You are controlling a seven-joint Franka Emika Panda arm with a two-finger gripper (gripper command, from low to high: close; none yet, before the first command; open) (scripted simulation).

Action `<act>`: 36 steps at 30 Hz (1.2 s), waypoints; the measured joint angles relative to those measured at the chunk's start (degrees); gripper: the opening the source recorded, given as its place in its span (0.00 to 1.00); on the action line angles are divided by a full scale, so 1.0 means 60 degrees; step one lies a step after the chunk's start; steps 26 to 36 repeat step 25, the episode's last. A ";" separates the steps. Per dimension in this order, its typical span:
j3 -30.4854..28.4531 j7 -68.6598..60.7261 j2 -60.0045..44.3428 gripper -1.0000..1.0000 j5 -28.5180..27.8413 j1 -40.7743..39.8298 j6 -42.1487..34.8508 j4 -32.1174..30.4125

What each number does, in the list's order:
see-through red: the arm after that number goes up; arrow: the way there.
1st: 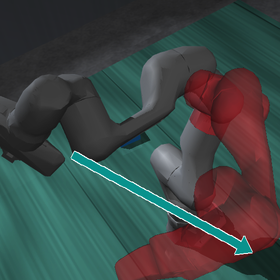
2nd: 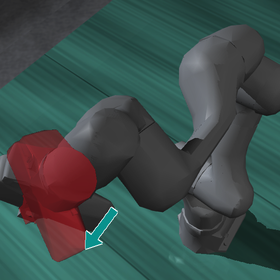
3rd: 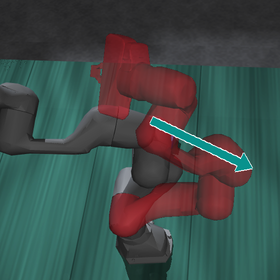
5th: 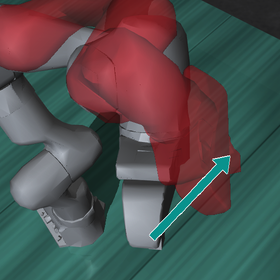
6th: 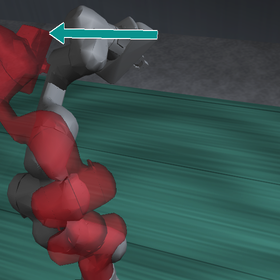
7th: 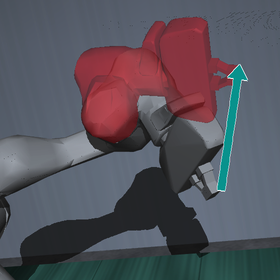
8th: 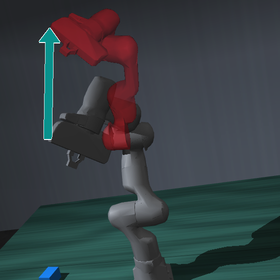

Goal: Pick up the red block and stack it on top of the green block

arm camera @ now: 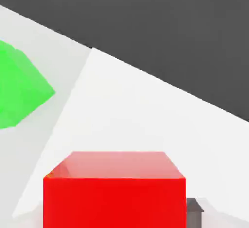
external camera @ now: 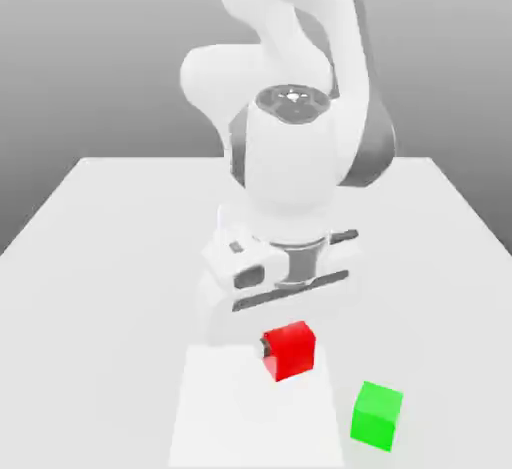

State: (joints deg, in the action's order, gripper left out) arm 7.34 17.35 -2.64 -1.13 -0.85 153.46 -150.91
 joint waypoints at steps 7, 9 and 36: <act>0.0477 -0.2764 -0.0126 0.00 -0.0064 0.0376 -0.0301 0.0416; 0.0605 -0.3553 -0.0163 0.00 -0.0082 0.0492 -0.0386 0.0535; 0.0684 -0.6071 -0.1907 1.00 -0.1043 0.1174 0.0741 0.1098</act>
